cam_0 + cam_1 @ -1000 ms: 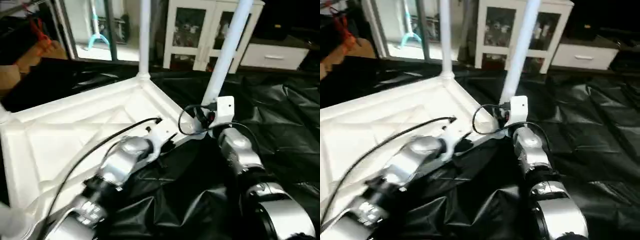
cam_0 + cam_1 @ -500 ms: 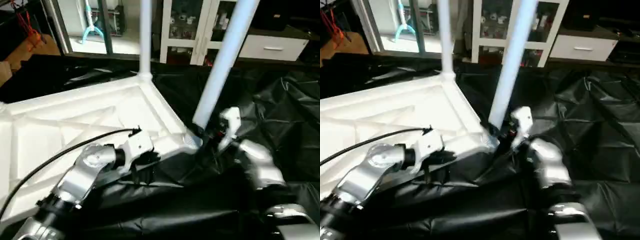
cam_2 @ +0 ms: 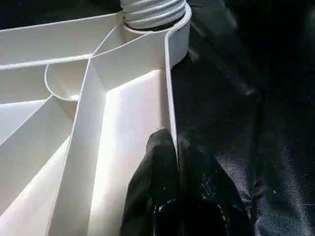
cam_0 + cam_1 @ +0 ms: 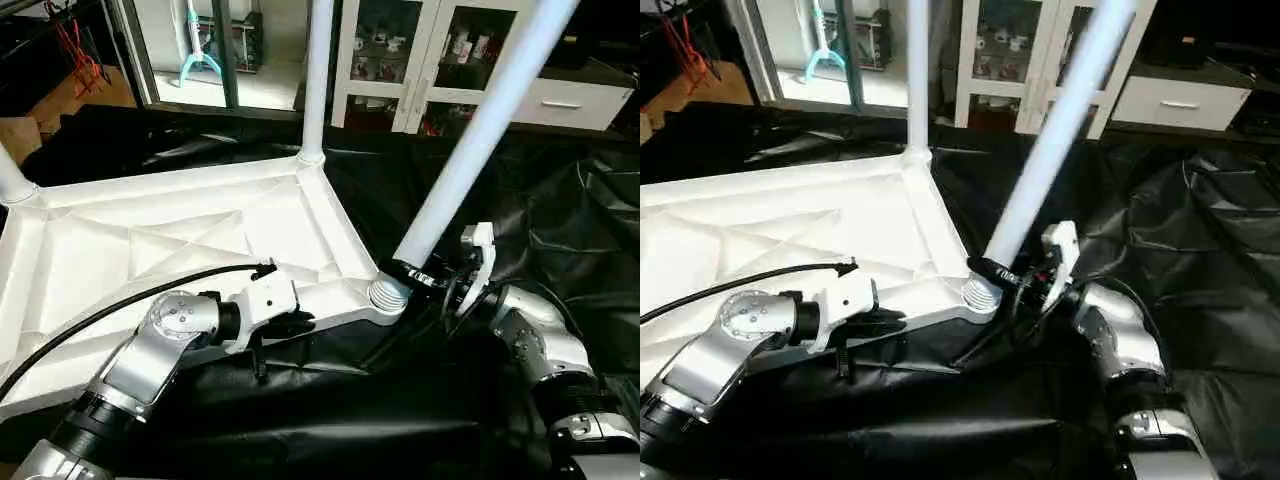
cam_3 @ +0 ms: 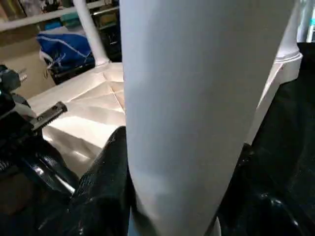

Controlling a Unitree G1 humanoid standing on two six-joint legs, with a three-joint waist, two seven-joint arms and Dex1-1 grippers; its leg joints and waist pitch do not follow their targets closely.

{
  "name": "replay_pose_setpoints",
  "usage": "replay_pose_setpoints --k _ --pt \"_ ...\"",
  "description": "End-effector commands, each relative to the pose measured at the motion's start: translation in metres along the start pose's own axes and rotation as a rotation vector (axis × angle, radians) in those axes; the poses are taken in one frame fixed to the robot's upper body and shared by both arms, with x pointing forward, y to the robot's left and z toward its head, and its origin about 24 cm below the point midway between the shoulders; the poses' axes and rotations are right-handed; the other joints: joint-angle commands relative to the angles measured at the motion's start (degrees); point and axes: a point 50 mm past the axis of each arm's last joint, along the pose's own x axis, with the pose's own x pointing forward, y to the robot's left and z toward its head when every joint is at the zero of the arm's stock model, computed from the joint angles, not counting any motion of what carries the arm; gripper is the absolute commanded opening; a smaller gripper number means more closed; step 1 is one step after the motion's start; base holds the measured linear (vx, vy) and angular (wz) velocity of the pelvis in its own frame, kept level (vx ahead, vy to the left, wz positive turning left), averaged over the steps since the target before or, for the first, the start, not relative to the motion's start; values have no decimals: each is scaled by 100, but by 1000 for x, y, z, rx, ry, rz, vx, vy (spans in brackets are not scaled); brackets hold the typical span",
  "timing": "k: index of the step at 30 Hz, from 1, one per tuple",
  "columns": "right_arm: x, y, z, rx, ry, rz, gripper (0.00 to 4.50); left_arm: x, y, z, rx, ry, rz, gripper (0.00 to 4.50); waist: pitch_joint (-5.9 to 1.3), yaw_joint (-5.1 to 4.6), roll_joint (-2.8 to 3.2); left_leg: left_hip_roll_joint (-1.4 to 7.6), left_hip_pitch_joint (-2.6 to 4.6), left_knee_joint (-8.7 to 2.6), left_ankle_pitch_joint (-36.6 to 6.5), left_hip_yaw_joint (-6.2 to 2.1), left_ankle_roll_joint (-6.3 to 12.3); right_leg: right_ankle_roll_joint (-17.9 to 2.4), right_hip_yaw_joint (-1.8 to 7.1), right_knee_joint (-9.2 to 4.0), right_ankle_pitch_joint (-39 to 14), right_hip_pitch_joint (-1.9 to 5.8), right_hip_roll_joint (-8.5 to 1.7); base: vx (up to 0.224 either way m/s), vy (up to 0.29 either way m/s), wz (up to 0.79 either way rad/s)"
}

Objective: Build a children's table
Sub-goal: Insert table leg to table base

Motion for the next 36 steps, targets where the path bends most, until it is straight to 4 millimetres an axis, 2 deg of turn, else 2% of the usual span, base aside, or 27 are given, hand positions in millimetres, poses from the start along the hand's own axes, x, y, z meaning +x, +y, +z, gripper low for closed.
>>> replay_pose_setpoints --k 1,7,8,11,13,15,17,20,28,36 --pt "-25 -13 -18 97 40 -183 186 -4 -5 -5 3 23 -43 0 -246 41 28 558 146 -392 206 -273 673 -1650 241 -183 808 186 -402 0 0 0" --pt "-25 -10 -20 15 87 -172 186 -3 -5 -4 4 17 -41 0 -252 50 31 556 145 -381 183 -275 651 -1638 224 -175 723 184 -402 0 0 0" --pt "-26 -5 -23 -49 153 -115 186 -3 -5 -4 5 17 -42 0 -254 59 40 559 148 -377 176 -277 631 -1633 220 -173 711 180 -404 0 0 0" --pt "-27 -2 -26 -80 196 -71 186 -3 -4 -4 6 17 -43 0 -255 63 32 550 151 -373 177 -275 632 -1609 225 -175 761 190 -395 0 0 0" --pt "-31 7 -33 -156 333 74 186 -3 -3 -3 12 18 -50 0 -258 78 20 543 146 -360 204 -275 685 -1617 217 -171 836 204 -391 0 0 0" --pt "-33 8 -36 -171 378 108 186 -3 -3 -3 16 20 -54 0 -259 82 27 544 142 -357 204 -277 721 -1634 222 -166 852 202 -395 0 0 0" --pt "-42 8 -45 -189 526 182 186 -3 -2 -3 29 30 -65 0 -259 87 19 548 141 -351 189 -280 748 -1636 217 -170 802 199 -394 0 0 0" --pt "-44 8 -49 -191 558 187 186 -3 -1 -2 32 30 -66 0 -250 104 32 556 156 -365 68 -277 690 -1645 221 -185 651 192 -393 0 0 0" --pt "-48 7 -58 -200 618 190 186 -3 2 0 38 31 -65 0 -256 108 14 555 168 -393 -212 -285 474 -1626 222 -202 551 215 -388 0 0 0" --pt "-48 7 -58 -200 618 190 186 -3 2 0 38 31 -65 0 -269 107 11 551 163 -383 -130 -287 500 -1637 219 -190 692 224 -386 0 0 0"
